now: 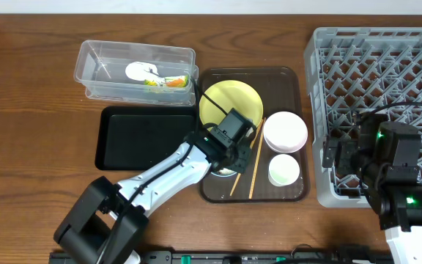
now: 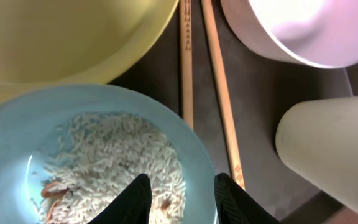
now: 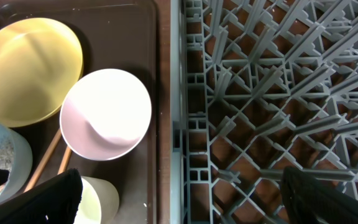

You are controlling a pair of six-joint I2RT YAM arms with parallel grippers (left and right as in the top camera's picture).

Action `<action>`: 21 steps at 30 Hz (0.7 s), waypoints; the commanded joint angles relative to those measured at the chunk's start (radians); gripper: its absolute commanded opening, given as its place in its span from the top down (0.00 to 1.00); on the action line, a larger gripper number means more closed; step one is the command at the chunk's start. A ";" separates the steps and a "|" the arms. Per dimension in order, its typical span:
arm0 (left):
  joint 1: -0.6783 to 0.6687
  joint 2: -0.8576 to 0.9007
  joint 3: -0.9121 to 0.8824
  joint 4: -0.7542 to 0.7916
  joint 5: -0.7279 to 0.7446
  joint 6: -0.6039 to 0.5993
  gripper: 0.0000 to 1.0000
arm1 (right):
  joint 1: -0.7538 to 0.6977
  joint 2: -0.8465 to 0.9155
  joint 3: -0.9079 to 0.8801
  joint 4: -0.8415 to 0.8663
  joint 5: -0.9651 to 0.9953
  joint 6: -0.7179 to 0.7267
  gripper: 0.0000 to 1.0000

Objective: Sort waste into correct bins and load items into the dishwasher rack
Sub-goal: 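Reach the left gripper to the blue rice bowl and grip its rim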

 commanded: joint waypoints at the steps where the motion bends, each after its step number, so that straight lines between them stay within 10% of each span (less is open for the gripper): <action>1: 0.000 0.000 0.006 0.004 -0.025 0.020 0.63 | 0.009 -0.002 0.018 0.002 -0.007 -0.008 0.01; 21: -0.088 0.101 0.006 0.020 -0.149 0.024 0.65 | 0.009 -0.002 0.018 0.002 -0.007 -0.008 0.01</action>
